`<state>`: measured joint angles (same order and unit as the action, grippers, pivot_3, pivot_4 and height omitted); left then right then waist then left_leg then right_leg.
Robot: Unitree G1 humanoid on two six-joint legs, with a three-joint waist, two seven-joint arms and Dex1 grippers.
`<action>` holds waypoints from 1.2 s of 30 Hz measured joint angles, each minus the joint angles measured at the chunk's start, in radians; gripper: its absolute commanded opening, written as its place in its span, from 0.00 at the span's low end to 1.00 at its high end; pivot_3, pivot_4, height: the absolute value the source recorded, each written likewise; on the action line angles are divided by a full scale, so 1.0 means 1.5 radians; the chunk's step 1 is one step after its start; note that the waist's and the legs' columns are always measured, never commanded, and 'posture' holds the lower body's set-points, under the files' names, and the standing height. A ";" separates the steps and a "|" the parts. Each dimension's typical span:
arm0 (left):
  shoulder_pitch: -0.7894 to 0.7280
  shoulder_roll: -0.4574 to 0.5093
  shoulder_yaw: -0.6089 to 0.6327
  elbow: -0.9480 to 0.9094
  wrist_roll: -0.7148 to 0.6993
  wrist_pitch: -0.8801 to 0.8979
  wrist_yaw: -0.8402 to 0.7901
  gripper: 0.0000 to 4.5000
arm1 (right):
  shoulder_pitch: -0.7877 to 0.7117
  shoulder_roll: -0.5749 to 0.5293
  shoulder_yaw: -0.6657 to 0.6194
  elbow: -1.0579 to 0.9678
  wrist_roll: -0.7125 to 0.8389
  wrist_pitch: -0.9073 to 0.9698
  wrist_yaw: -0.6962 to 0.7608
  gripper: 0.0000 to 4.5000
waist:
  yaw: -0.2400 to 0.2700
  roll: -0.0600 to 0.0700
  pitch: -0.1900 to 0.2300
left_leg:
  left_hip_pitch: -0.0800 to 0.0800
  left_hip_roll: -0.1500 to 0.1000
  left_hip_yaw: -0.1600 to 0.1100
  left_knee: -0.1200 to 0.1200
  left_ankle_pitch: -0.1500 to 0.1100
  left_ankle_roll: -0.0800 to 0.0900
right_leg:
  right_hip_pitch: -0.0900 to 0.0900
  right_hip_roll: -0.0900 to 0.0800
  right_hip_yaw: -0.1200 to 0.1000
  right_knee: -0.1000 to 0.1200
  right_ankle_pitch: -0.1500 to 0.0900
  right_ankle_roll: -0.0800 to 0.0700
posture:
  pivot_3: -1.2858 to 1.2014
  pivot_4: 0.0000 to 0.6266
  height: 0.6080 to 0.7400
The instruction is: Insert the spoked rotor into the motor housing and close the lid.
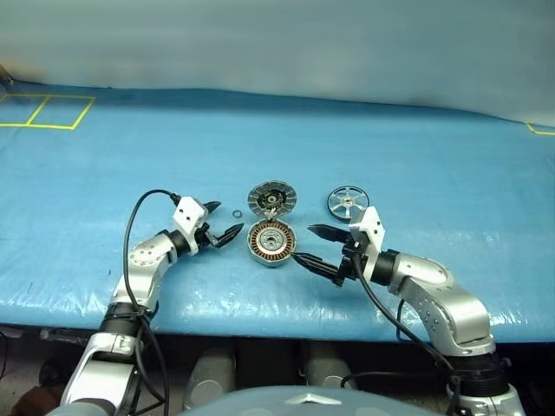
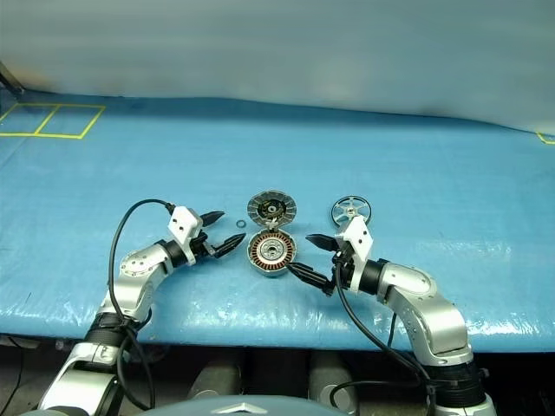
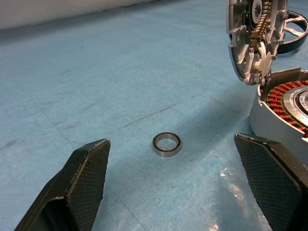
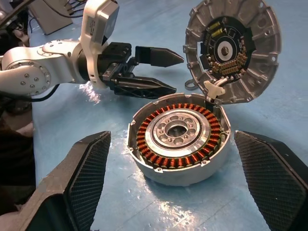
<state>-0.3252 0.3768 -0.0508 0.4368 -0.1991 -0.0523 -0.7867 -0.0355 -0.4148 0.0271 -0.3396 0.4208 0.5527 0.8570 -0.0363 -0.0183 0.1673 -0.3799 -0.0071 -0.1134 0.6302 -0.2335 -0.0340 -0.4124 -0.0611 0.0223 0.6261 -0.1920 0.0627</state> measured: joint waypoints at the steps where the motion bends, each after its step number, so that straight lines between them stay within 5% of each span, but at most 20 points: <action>1: -0.005 0.000 0.000 0.009 0.000 0.000 -0.001 1.00 | 0.001 0.001 0.005 0.006 -0.004 -0.006 -0.004 0.96 | 0.000 0.000 0.000 | 0.000 0.000 0.000 0.000 0.000 0.000 | 0.000 0.000 0.000 0.000 0.000 0.000 | 0.52 0.24 1.00; 16: -0.111 -0.037 -0.027 0.126 0.066 0.021 0.006 1.00 | 0.000 0.009 0.054 0.016 -0.032 -0.064 -0.039 0.96 | 0.008 0.000 0.000 | 0.000 0.000 0.000 0.001 0.000 0.000 | 0.001 0.000 0.000 0.000 0.002 0.003 | 0.52 0.24 1.00; 24: -0.129 -0.043 -0.037 0.146 0.082 0.029 0.015 0.50 | 0.000 0.007 0.055 0.016 -0.041 -0.072 -0.058 0.97 | 0.008 0.000 0.000 | 0.001 0.000 0.000 0.001 0.000 0.000 | 0.001 0.000 0.000 0.000 0.002 0.003 | 0.52 0.24 1.00; 27: -0.120 -0.040 -0.037 0.135 0.082 0.032 0.019 0.50 | 0.001 0.006 0.055 0.016 -0.041 -0.073 -0.063 0.97 | 0.007 0.000 -0.001 | 0.001 0.000 0.000 0.001 0.000 0.000 | 0.002 0.000 0.000 0.000 0.002 0.003 | 0.52 0.24 1.00; 33: -0.077 -0.017 -0.040 0.074 0.081 0.050 0.008 0.16 | 0.000 0.003 0.057 0.017 -0.045 -0.079 -0.069 0.97 | 0.001 0.001 -0.001 | 0.002 0.000 0.000 0.001 0.000 0.000 | 0.002 0.000 0.000 0.000 0.002 0.003 | 0.52 0.24 1.00; 36: -0.060 -0.007 -0.040 0.049 0.082 0.064 0.010 0.14 | -0.005 0.005 0.062 0.022 -0.050 -0.086 -0.072 0.97 | -0.001 0.003 -0.002 | 0.002 0.000 0.000 0.001 0.000 0.000 | 0.002 0.000 0.000 0.000 0.001 0.003 | 0.52 0.24 1.00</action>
<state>-0.4154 0.3657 -0.1109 0.5101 -0.0768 0.0433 -0.7725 -0.0423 -0.4078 0.1206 -0.3063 0.3463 0.4241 0.7495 -0.0377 -0.0144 0.1640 -0.3765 -0.0074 -0.1135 0.6311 -0.2334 -0.0341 -0.4088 -0.0611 0.0228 0.6263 -0.1899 0.0664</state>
